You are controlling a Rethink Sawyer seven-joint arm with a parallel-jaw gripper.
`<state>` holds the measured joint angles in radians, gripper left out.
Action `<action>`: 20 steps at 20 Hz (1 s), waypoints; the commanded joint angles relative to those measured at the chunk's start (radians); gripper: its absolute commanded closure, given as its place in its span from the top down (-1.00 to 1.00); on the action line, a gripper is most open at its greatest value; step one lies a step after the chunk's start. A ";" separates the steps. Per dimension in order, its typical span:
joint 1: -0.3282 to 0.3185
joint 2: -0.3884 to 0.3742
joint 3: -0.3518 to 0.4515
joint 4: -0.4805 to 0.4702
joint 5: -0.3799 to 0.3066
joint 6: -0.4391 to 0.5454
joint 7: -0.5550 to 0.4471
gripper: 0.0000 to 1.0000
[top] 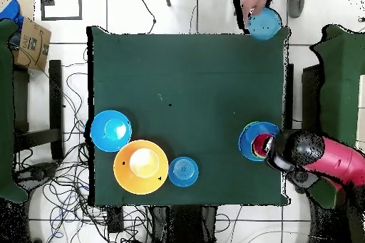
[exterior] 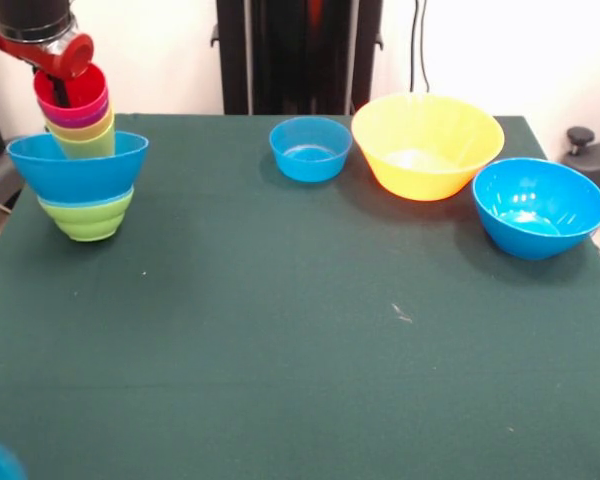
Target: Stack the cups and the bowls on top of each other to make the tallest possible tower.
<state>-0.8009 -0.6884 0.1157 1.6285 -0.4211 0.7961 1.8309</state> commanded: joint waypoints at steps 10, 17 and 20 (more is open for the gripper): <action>0.040 0.056 0.132 -0.166 -0.041 0.028 -0.135 -1.00; 0.038 0.066 0.129 -0.162 -0.047 0.010 -0.126 -1.00; 0.041 0.068 0.125 -0.157 -0.052 -0.001 -0.121 -1.00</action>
<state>-0.7963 -0.6831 0.1545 1.5077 -0.4259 0.7965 1.8309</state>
